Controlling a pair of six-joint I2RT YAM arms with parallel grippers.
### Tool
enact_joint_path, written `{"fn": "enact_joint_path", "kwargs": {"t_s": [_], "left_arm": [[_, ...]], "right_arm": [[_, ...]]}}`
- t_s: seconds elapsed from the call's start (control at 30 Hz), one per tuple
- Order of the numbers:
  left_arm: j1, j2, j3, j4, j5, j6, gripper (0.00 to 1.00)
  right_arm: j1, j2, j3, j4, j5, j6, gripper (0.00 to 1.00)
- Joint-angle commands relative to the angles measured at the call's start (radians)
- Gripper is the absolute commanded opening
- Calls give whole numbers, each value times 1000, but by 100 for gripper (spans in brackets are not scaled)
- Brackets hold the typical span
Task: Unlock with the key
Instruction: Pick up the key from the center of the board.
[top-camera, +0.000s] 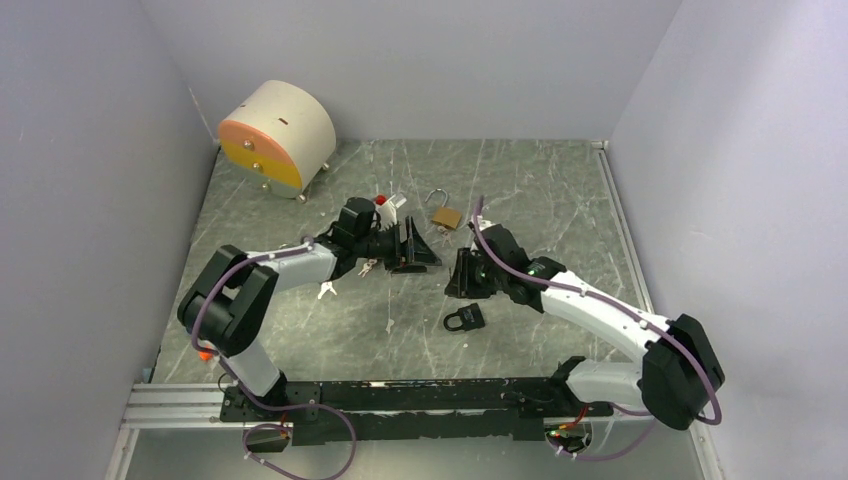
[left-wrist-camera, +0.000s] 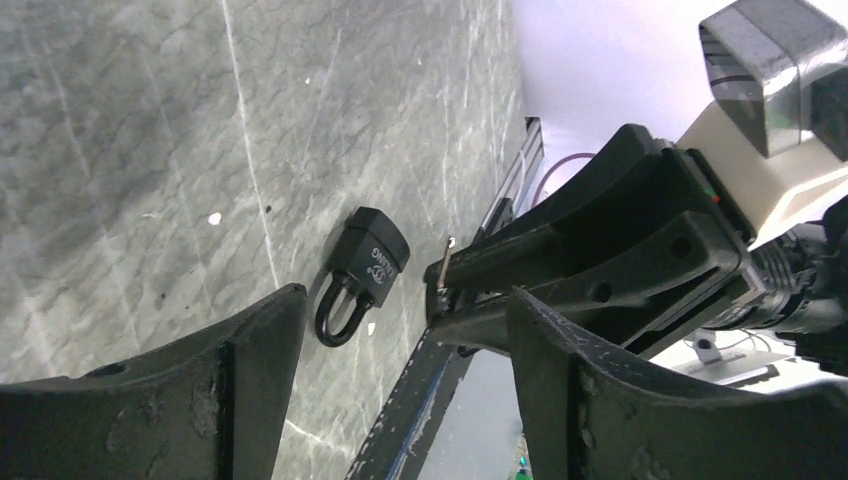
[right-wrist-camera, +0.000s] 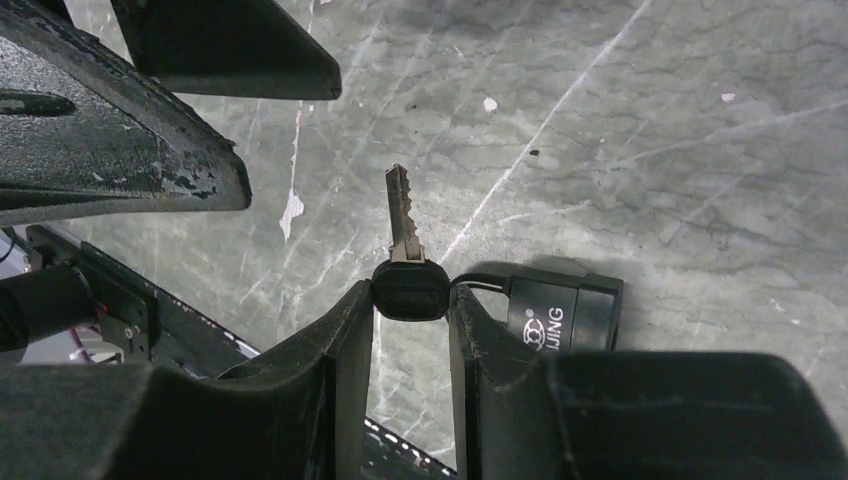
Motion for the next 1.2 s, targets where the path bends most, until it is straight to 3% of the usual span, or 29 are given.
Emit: {"fn": "enact_joint_path", "kwargs": {"t_s": [0.0, 0.3, 0.5, 0.7, 0.9, 0.97, 1.03, 1.1, 1.17], "left_arm": [[-6, 31, 6, 156, 95, -90, 74], [-6, 50, 13, 124, 77, -85, 72], [-6, 83, 18, 139, 90, -85, 50], [-6, 86, 27, 175, 113, -101, 41], [-6, 112, 37, 300, 179, -170, 5], [-6, 122, 33, 374, 205, -211, 3], [-4, 119, 29, 441, 223, -241, 3], [-1, 106, 30, 493, 242, -264, 3], [2, 86, 32, 557, 259, -288, 3]], "right_arm": [[21, 26, 42, 97, 20, -19, 28], [50, 71, 78, 138, 25, -31, 28], [57, 70, 90, 160, 14, -29, 28], [63, 69, 97, 171, -8, -43, 28], [64, 69, 97, 184, -15, -33, 28], [64, 65, 98, 186, -9, -19, 29], [63, 57, 100, 177, -8, 1, 40], [62, 28, 99, 183, -28, 5, 68], [62, -58, 55, 245, -22, 44, 85]]}}
